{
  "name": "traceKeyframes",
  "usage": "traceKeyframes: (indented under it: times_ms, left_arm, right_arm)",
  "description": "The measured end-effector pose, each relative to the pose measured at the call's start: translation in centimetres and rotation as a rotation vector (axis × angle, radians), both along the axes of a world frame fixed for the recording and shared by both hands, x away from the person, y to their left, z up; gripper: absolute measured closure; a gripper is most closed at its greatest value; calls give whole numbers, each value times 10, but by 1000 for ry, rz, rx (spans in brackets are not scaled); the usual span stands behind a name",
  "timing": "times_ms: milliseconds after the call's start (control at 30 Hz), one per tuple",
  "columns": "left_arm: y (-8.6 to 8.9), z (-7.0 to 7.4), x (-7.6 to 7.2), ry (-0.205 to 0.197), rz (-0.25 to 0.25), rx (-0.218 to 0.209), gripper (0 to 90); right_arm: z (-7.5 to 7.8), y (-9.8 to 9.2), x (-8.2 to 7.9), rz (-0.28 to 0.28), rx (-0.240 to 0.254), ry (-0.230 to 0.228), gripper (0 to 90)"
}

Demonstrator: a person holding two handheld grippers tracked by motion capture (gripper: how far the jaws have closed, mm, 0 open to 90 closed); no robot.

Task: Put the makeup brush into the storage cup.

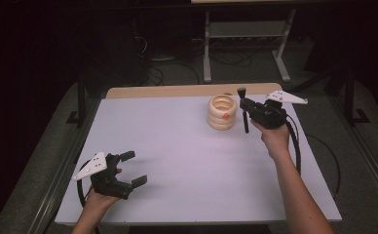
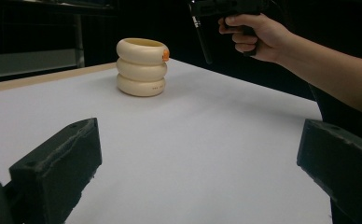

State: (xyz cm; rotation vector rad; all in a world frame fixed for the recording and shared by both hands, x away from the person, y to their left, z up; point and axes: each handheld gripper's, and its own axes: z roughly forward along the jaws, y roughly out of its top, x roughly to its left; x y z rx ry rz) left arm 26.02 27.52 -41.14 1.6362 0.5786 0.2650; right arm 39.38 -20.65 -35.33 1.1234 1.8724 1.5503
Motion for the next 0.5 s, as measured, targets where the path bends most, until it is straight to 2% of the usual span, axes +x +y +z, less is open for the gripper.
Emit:
traceKeyframes:
  times_ms: [500]
  left_arm:
    - [1, 0, 0, 1, 1, 4, 0]
  right_arm:
    - [5, 8, 13, -4, 3, -6, 769]
